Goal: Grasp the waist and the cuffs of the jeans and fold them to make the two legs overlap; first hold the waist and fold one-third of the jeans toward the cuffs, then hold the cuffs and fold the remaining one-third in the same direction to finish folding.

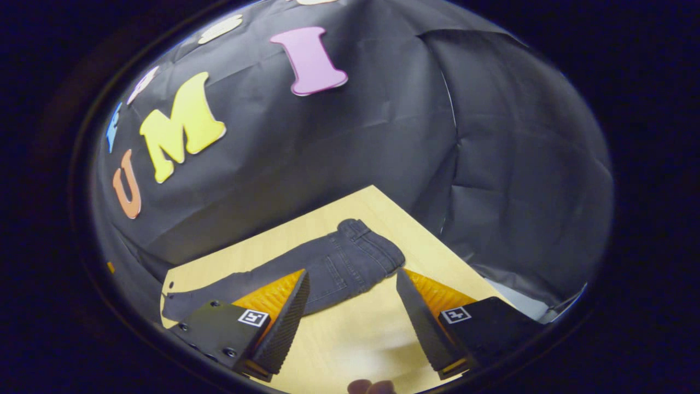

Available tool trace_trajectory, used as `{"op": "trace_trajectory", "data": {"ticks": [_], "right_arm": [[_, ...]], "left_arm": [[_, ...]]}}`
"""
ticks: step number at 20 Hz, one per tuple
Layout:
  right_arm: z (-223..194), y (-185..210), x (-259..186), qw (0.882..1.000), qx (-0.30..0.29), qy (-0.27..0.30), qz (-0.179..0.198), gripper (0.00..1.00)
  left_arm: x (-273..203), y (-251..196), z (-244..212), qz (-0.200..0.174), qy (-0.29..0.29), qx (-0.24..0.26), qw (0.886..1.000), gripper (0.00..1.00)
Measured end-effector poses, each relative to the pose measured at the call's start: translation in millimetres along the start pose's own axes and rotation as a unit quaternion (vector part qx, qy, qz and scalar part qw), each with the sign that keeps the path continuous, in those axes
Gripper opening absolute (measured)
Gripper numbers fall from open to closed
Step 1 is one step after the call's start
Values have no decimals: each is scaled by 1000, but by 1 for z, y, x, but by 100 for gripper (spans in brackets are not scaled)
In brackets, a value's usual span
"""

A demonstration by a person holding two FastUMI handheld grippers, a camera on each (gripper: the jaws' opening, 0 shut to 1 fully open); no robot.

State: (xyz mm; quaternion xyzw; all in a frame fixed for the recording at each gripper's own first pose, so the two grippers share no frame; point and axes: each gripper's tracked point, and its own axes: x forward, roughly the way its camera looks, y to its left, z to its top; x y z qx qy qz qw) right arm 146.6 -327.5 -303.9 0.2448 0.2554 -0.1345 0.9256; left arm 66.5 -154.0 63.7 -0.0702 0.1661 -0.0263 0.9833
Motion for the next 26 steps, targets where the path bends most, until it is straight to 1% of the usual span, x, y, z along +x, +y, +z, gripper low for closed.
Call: {"op": "trace_trajectory", "data": {"ticks": [3,4,6,8,11,12,15,16,17,18,19,20,21,22,23,24,25,26], "right_arm": [[-6,-15,45,999,43,12,-12,98],[-9,-21,60,999,42,16,-23,98],[-5,-31,83,999,29,1,-34,99],[-4,-36,99,999,30,6,-36,98],[-9,-47,119,998,39,13,-42,98],[-10,-48,126,999,33,8,-41,98],[-18,-43,136,999,24,20,-32,98],[-17,-41,141,999,9,18,-31,92],[-20,-42,142,999,-10,19,-33,92],[-21,-42,144,999,-28,20,-36,92],[-23,-42,143,998,-47,17,-41,96],[-23,-41,142,997,-58,15,-40,96],[-24,-41,144,997,-64,12,-43,89],[-29,-34,144,998,-56,19,-27,88],[-26,-30,143,998,-56,13,-33,74],[-29,-27,145,997,-61,22,-39,60],[-29,-29,145,997,-60,24,-42,58],[-27,-31,141,997,-59,27,-50,61]], "left_arm": [[6,-13,-2,5,10,3,1000,99],[8,-16,-2,6,13,4,1000,99],[11,-22,-4,6,20,9,1000,99],[16,-22,-3,12,23,16,1000,99],[18,-22,-9,16,35,10,999,99],[19,-20,-11,18,39,11,999,99],[20,-16,-13,19,44,9,999,99],[21,-13,-13,22,44,6,999,99],[19,-11,-13,24,44,1,999,99],[19,-8,-14,25,45,-4,999,99],[19,-3,-17,29,47,-10,998,99],[17,2,-20,31,50,-16,998,99],[15,7,-23,34,51,-24,998,99],[14,12,-24,38,52,-33,997,99],[12,18,-25,40,52,-41,997,99],[10,24,-27,43,53,-49,996,99],[8,31,-30,47,54,-56,996,99],[4,39,-31,50,54,-62,995,99]]}}
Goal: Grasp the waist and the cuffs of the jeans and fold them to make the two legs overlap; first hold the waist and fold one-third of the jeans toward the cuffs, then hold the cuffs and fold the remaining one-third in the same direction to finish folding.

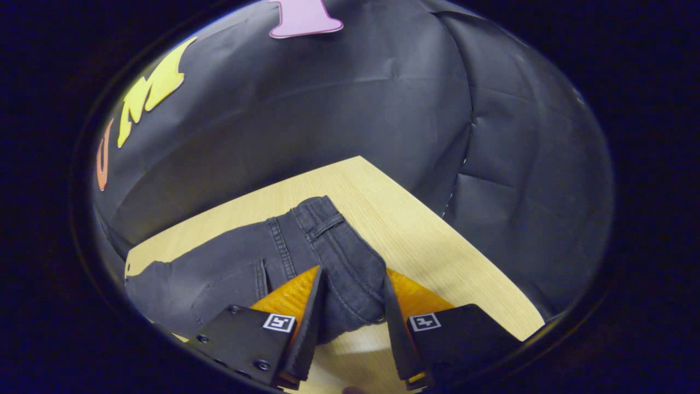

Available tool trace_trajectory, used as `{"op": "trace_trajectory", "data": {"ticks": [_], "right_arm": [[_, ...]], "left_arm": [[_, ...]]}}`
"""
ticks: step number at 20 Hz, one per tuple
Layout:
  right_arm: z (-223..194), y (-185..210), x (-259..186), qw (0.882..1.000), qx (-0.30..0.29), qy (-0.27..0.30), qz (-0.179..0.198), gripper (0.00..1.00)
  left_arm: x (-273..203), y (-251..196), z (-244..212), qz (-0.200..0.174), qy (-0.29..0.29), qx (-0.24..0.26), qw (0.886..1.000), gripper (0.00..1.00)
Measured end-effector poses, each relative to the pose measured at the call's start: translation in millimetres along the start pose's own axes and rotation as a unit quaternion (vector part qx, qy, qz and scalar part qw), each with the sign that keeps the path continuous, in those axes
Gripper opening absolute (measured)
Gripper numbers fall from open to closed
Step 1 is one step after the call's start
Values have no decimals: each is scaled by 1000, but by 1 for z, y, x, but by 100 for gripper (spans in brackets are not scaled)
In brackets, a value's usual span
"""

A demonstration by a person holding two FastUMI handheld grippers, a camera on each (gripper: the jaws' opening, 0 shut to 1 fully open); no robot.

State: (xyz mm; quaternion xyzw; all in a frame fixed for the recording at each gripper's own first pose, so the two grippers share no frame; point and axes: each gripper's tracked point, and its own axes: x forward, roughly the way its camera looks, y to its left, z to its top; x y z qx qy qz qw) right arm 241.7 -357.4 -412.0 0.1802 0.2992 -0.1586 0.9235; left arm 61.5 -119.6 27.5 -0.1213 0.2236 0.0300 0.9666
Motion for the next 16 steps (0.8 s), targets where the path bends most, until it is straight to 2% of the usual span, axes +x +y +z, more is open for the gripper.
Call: {"op": "trace_trajectory", "data": {"ticks": [1,2,5,6,11,12,13,16], "right_arm": [[0,0,-2,1000,6,6,-1,43],[7,0,-8,1000,14,-3,1,43],[9,-1,-15,1000,23,-2,-20,12],[11,-2,-21,1000,13,-4,-23,8],[40,16,-71,999,31,-21,-17,4],[48,26,-87,999,26,-29,-11,4],[54,39,-102,999,17,-37,-2,8],[71,89,-144,998,-6,-61,26,8]], "left_arm": [[-2,9,0,4,-1,-3,1000,99],[-4,19,0,11,-1,-7,1000,99],[-12,46,-1,28,-3,-21,999,99],[-14,54,-1,31,-6,-31,999,99],[-18,79,-7,35,-13,-51,998,99],[-18,82,-8,32,-15,-53,998,99],[-18,86,-10,27,-14,-57,998,99],[-16,101,-14,16,-16,-60,998,99]]}}
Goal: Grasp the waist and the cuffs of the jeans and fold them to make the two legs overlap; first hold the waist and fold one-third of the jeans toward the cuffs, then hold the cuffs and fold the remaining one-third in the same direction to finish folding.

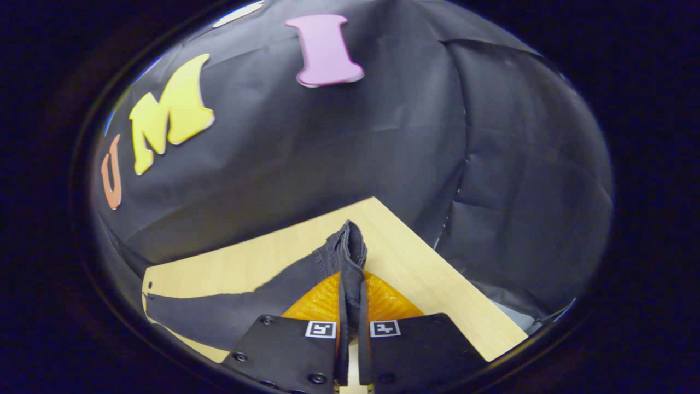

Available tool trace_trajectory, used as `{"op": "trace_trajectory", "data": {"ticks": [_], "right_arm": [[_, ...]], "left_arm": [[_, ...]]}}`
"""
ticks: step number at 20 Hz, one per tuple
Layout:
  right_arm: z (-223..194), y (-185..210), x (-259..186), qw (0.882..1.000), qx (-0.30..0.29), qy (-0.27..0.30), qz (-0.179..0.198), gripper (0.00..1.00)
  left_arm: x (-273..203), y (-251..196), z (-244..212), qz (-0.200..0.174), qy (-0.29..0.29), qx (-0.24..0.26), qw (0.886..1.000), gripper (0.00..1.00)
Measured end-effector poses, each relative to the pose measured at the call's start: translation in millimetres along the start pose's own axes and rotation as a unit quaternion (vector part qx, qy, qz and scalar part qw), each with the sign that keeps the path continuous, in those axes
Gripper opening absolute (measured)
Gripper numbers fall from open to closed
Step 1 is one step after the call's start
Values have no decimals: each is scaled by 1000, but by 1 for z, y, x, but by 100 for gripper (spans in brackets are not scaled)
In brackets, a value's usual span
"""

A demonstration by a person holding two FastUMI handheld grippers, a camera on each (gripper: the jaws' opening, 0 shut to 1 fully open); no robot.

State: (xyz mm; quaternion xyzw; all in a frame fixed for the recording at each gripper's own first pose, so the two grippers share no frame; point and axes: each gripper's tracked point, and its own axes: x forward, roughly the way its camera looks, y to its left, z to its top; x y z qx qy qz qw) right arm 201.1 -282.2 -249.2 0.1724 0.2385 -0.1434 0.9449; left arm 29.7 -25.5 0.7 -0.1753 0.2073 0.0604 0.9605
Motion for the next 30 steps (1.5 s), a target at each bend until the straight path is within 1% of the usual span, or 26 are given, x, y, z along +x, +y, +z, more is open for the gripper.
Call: {"op": "trace_trajectory", "data": {"ticks": [1,2,3,7,8,10,12,14,15,16,18,19,20,21,22,23,24,25,26,28,30], "right_arm": [[4,18,-11,1000,-6,-6,11,8],[9,38,-21,1000,-14,-11,20,5],[12,59,-29,999,-22,-14,30,8],[4,145,-60,995,-62,-25,72,8],[-1,167,-67,994,-71,-25,82,8],[-16,214,-76,991,-84,-21,104,8],[-35,261,-83,987,-95,-13,127,7],[-56,304,-83,983,-108,-7,146,7],[-69,325,-85,981,-115,-1,157,4],[-82,346,-85,978,-123,4,167,7],[-112,381,-82,972,-149,14,182,7],[-130,396,-80,969,-159,21,188,7],[-146,408,-79,966,-168,31,193,11],[-164,419,-76,964,-176,40,196,3],[-179,431,-76,961,-181,48,205,3],[-190,446,-79,958,-186,46,212,7],[-197,459,-79,954,-207,36,214,7],[-214,462,-72,947,-240,41,212,1],[-231,464,-76,940,-254,56,220,1],[-249,466,-69,934,-276,57,219,0],[-258,462,-68,935,-275,66,215,1]], "left_arm": [[0,3,1,-2,-2,1,1000,99],[0,11,2,-4,-4,-2,1000,99],[0,18,4,-7,-7,-6,1000,99],[2,42,6,-10,-13,-21,1000,99],[2,43,6,-17,-13,-22,1000,99],[1,45,2,-32,-13,-20,999,99],[1,53,-3,-40,-9,-29,999,99],[-1,67,-6,-40,-7,-45,998,99],[-3,75,-8,-39,-5,-52,998,99],[-6,82,-11,-38,-3,-57,998,99],[-12,94,-14,-34,-1,-67,997,99],[-14,101,-17,-30,0,-69,997,99],[-17,108,-19,-27,0,-67,997,99],[-19,115,-21,-21,1,-67,998,99],[-21,122,-24,-18,4,-69,997,99],[-23,127,-26,-15,5,-71,997,99],[-24,133,-26,-11,4,-73,997,99],[-25,140,-26,-7,1,-78,997,99],[-26,142,-26,-8,2,-86,996,99],[-27,147,-28,-5,2,-90,996,99],[-26,152,-29,0,2,-89,996,99]]}}
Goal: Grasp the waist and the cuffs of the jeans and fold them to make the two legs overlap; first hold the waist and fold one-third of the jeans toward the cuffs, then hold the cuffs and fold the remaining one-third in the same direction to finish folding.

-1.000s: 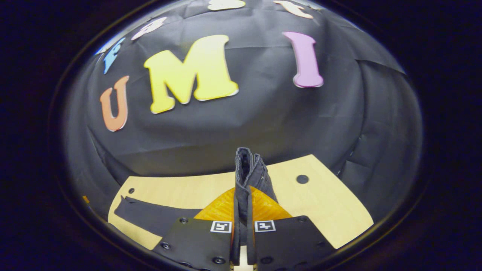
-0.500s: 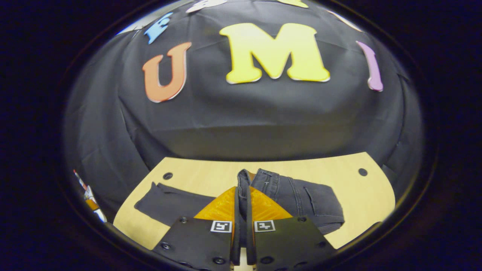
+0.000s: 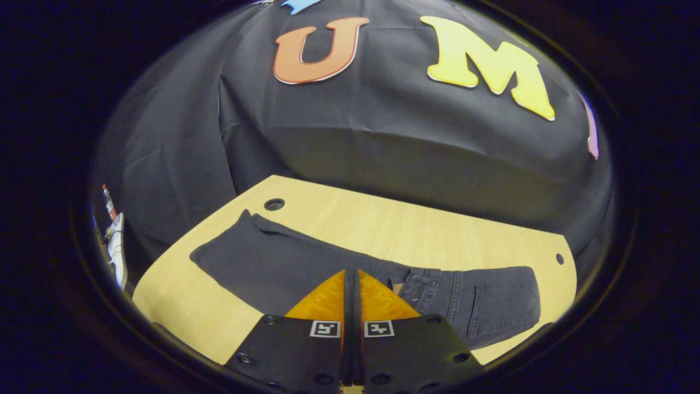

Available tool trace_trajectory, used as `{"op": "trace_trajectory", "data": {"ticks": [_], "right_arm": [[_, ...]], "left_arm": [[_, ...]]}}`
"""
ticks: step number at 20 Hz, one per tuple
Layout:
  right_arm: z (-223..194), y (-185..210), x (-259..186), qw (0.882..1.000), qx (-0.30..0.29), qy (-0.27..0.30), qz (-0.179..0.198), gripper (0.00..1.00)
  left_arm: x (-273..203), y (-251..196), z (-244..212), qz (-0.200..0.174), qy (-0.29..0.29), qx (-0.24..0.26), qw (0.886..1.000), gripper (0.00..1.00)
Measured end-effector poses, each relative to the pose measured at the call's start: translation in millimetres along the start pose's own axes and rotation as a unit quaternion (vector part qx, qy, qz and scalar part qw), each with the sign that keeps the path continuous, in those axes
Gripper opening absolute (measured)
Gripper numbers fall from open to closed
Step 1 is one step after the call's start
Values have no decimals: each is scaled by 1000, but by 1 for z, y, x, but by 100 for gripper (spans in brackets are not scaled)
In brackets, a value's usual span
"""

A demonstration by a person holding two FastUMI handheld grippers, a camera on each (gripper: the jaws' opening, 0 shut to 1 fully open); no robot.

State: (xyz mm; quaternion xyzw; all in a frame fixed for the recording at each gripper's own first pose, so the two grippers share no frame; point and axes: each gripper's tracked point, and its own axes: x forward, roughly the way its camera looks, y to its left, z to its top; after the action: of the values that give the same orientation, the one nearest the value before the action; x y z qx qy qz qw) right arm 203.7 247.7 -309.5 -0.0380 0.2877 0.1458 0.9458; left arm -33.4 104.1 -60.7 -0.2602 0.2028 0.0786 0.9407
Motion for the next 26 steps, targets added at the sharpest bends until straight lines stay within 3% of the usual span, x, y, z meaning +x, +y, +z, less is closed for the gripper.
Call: {"op": "trace_trajectory", "data": {"ticks": [4,8,9,10,13,15,17,19,23,24,26], "right_arm": [[4,-15,-7,1000,19,-6,-13,1],[25,-30,-42,999,31,-30,-10,0],[30,-32,-52,999,33,-37,-4,13],[35,-35,-62,998,33,-44,-2,16],[44,-45,-93,997,38,-60,-3,51],[50,-50,-113,997,48,-68,2,65],[54,-56,-133,996,51,-75,5,74],[57,-62,-151,996,48,-77,7,75],[53,-78,-183,997,42,-69,8,89],[51,-81,-189,997,40,-68,9,84],[46,-87,-201,997,36,-63,9,87]], "left_arm": [[13,-7,2,-19,2,5,1000,99],[43,-20,-7,-54,30,-52,997,98],[51,-22,-9,-58,35,-67,995,99],[59,-22,-11,-61,39,-78,994,99],[76,-17,-19,-58,52,-112,991,99],[82,-13,-25,-54,61,-138,987,99],[95,-10,-34,-54,71,-171,981,99],[111,-6,-39,-53,79,-215,972,99],[140,6,-58,-43,95,-311,945,99],[146,11,-60,-37,94,-327,939,99],[154,17,-63,-29,94,-356,929,100]]}}
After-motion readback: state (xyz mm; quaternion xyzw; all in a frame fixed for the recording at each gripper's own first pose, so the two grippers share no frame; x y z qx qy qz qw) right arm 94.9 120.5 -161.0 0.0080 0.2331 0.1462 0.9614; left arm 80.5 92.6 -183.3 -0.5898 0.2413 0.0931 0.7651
